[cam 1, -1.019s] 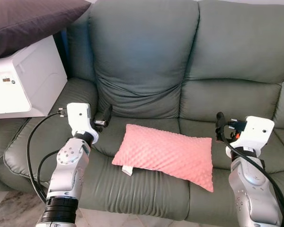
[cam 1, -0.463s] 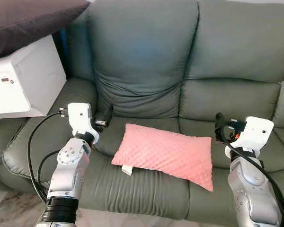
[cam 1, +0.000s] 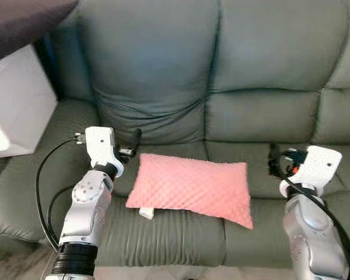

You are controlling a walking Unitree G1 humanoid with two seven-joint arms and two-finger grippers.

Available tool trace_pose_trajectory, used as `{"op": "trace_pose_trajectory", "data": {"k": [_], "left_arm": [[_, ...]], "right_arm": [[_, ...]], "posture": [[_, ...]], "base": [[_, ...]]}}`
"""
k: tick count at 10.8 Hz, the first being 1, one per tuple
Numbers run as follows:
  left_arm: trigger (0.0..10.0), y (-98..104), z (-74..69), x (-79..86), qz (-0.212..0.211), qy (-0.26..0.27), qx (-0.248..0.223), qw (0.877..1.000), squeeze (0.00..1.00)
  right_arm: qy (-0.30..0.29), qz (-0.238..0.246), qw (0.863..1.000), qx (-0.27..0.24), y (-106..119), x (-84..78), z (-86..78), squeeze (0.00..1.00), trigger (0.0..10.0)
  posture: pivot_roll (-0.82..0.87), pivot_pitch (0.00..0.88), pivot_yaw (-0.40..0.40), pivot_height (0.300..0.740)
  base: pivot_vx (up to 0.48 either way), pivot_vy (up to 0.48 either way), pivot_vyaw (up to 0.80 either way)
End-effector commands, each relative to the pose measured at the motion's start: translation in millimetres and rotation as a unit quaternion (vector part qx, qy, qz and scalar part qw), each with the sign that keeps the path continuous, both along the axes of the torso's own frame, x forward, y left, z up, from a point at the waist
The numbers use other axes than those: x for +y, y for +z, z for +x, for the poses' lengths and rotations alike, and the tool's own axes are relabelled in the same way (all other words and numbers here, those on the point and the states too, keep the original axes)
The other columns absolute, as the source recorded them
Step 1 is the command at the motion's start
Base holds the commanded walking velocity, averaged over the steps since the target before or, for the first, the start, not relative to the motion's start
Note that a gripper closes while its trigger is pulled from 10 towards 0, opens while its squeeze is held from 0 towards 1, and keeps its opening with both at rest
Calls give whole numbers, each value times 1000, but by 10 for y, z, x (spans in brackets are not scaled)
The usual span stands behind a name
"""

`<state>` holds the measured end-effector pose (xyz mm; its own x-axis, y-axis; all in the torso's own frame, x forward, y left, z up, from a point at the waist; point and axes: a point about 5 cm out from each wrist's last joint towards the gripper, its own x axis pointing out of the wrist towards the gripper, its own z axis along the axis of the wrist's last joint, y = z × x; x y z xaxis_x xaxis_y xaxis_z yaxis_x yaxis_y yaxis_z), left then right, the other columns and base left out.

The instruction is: Move the pillow to the sofa

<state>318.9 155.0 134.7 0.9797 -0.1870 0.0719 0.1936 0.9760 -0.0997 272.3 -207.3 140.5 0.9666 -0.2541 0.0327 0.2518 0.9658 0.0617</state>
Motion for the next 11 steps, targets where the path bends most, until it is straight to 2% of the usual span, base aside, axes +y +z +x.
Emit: {"op": "trace_pose_trajectory", "data": {"k": [1, 8, 9, 11], "left_arm": [[10000, -18, -14, 23, 6, 0, 5, 1000, 0], [10000, -76, -48, 11, 6, -1, 17, 1000, 0], [10000, -146, -65, 10, 10, -3, 34, 999, 0], [10000, -297, -104, 7, 20, -21, 68, 997, 0]], "right_arm": [[0, 4, 1000, 8, -27, -3, 1, 0, 10000], [-4, 13, 1000, 27, -119, -32, -4, 0, 10000], [-7, 18, 999, 47, -190, -45, -8, 0, 10000], [-33, 45, 996, 72, -302, -174, -19, 0, 10000]], "posture": [[-152, 115, 15, 740], [-149, 128, 8, 740], [-148, 131, 7, 740], [-142, 142, 12, 740]], "base": [[0, 0, 0], [0, 0, 0], [0, 0, 0], [0, 0, 0]]}}
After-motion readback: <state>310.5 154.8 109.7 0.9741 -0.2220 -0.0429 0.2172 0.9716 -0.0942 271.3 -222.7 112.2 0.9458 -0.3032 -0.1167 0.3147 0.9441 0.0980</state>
